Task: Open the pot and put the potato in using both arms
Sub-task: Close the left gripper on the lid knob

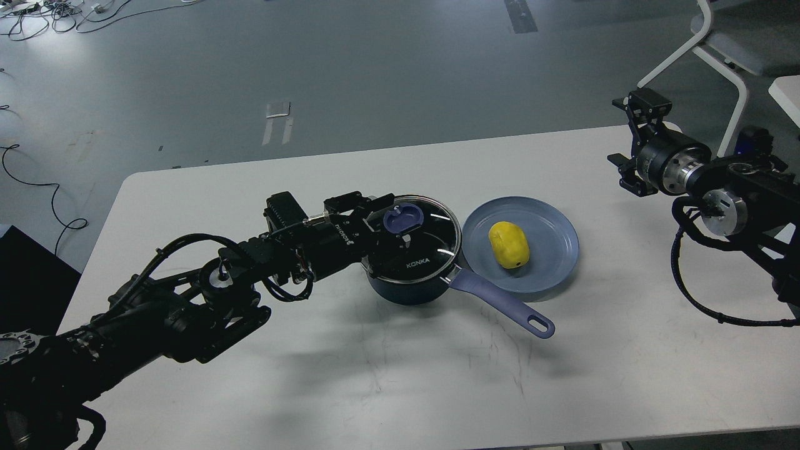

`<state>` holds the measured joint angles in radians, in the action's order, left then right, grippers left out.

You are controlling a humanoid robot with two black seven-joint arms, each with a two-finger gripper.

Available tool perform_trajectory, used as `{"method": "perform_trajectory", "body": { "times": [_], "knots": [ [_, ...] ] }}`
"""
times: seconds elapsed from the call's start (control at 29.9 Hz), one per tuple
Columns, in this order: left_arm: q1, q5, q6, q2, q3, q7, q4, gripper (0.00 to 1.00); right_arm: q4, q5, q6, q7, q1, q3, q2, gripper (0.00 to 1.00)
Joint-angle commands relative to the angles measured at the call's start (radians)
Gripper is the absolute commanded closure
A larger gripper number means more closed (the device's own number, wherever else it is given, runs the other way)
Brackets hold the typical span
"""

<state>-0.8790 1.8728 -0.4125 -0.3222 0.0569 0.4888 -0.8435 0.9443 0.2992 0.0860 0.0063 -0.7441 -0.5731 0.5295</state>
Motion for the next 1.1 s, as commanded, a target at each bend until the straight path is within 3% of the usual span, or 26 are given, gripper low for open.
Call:
{"method": "perform_trajectory", "body": {
  "times": [0.0,0.23,0.37,0.54,1.07],
  "knots": [
    [0.003,0.002,0.0,-0.003,0.0,0.0,-0.003,0.25,-0.002,0.0,0.0,0.0,-0.001,0.004,0.0,0.0],
    [0.006,-0.001,-0.006,-0.005,-0.081,0.0,-0.011,0.25,-0.015,0.0,0.0,0.0,0.0,0.006,0.0,0.0],
    [0.008,-0.003,-0.006,-0.001,-0.081,0.0,-0.011,0.26,-0.035,0.0,0.0,0.0,0.002,0.007,0.0,0.0],
    [-0.001,-0.006,-0.017,-0.001,-0.08,0.0,-0.011,0.36,-0.036,0.0,0.0,0.0,0.002,0.007,0.001,0.0],
    [-0.005,-0.08,-0.031,-0.005,-0.08,0.0,-0.012,0.4,-0.042,0.0,0.0,0.0,0.006,0.007,0.0,0.0]
  ]
}}
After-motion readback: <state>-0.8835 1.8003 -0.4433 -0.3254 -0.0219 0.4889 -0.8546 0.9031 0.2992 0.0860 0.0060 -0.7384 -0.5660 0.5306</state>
